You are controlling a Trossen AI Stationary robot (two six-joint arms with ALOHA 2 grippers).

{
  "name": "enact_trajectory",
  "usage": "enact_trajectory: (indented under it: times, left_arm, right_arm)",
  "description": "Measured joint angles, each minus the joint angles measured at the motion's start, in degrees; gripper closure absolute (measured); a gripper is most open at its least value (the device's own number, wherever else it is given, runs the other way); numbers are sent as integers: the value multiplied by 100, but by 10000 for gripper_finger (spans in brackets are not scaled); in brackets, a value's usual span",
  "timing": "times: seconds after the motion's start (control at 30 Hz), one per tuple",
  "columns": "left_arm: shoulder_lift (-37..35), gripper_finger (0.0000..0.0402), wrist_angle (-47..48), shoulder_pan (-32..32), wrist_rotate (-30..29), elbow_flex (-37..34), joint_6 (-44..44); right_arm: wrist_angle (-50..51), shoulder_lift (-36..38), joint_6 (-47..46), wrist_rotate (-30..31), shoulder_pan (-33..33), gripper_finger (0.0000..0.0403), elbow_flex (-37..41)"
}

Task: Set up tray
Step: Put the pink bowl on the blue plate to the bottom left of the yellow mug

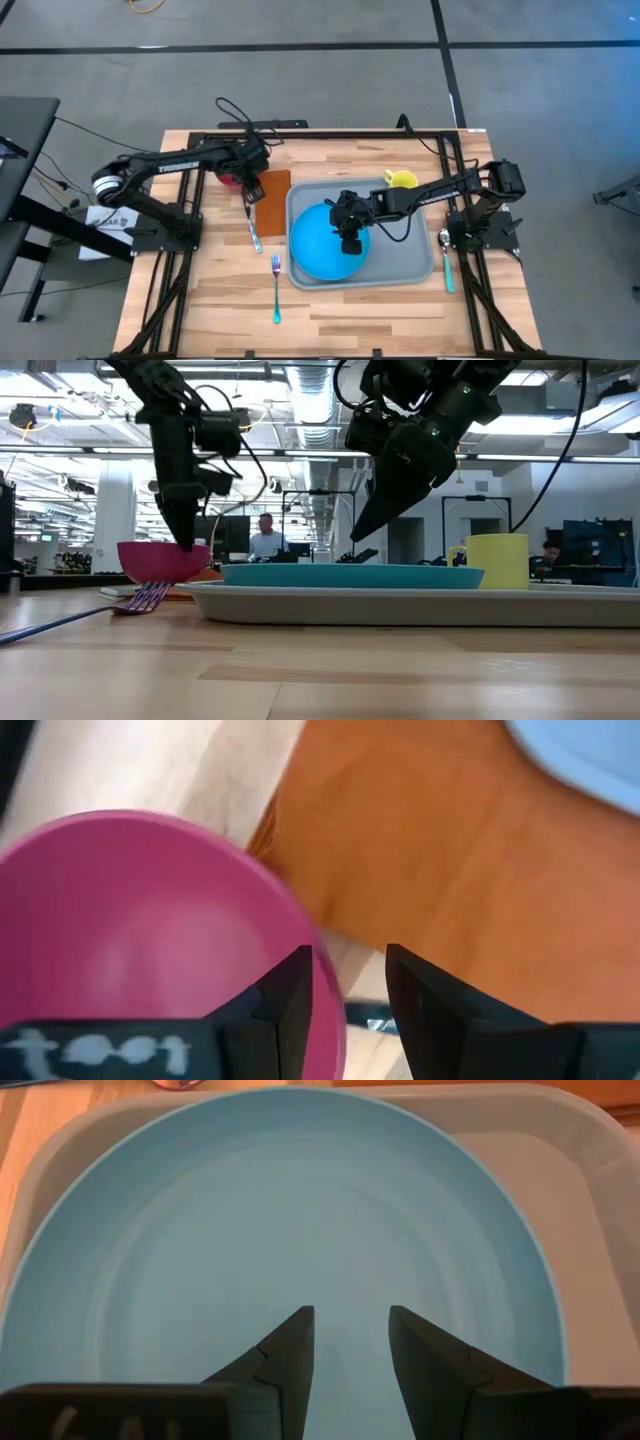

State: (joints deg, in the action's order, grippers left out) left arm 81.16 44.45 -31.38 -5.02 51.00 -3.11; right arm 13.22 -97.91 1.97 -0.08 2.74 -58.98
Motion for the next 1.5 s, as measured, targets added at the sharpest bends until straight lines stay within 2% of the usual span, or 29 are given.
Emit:
enact_trajectory:
  times: [0.27, 0.37, 0.5, 0.67, 0.73, 0.83, 1.0, 1.1, 1.27, 1.37, 1.5]
  left_arm:
    - [503, 287, -46, -37, -537, 0, -90]
    - [525, 313, -43, -39, -598, 0, -140]
    - [470, 386, -19, -35, -607, 0, -246]
    - [202, 397, 45, 159, -602, 0, 85]
    - [43, 399, 148, 402, -599, 49, 267]
    - [-173, 399, 650, 962, -959, 302, 648]
    - [-250, 400, 1027, 2360, -1069, 936, 780]
    - [-235, 401, 617, 3253, -1074, 1193, 400]
    - [-231, 401, -583, 4531, -1067, 1213, -1289]
    - [-189, 401, -1203, 4965, -1051, 1219, -1485]
    - [-2, 401, -1529, 5109, -898, 1224, -1568]
  right_arm:
    - [1, 0, 0, 0, 0, 280, 0]
    - [1, 0, -1, 0, 0, 280, 0]
    - [1, 0, -1, 2, 0, 280, 0]
    - [60, 0, -32, 2, 0, 280, 0]
    - [337, 43, -149, -2, 13, 280, 2]
    - [823, 232, -451, 4, 54, 280, 4]
    - [1202, 570, -950, 17, 173, 280, 4]
    - [1251, 760, -1048, 17, 331, 280, 4]
    - [1546, 953, -1265, 346, 720, 280, 4]
    - [1758, 1001, -1471, 753, 1002, 280, 4]
    - [2096, 1082, -1910, 1048, 1357, 280, 2]
